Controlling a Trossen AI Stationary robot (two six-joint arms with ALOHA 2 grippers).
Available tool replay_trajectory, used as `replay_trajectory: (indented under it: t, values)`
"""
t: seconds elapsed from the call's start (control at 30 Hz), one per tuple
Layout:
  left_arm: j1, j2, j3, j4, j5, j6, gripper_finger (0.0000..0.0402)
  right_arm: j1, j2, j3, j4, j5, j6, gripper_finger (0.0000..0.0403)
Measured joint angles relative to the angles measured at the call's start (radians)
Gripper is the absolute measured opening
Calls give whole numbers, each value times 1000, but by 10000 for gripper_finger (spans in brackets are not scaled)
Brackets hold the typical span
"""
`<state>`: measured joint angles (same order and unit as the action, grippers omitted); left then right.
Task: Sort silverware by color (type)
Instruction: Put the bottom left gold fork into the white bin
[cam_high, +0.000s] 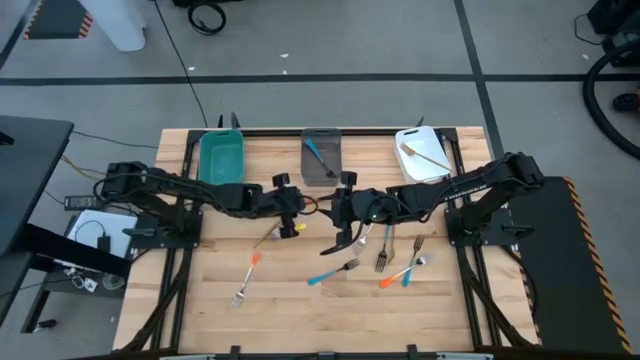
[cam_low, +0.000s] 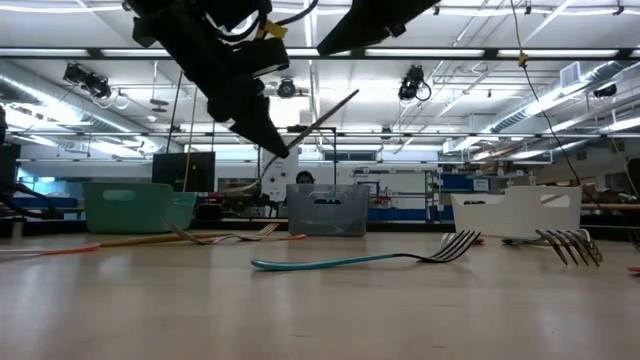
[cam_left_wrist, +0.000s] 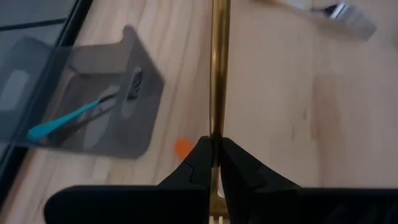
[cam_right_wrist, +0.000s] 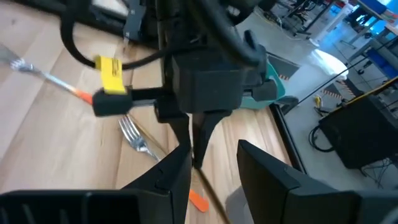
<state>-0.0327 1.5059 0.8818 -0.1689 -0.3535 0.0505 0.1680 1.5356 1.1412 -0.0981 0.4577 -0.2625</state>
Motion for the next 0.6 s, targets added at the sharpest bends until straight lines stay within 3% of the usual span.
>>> replay_trajectory:
  t: [0.37, 0.6]
  values:
    - [-40, 0, 5, -5, -52, 54, 25, -51, 0, 25, -55, -95, -7, 137]
    - [-39, 0, 5, 2, -135, 191, 25, -57, 0, 42, -75, -119, 47, 137]
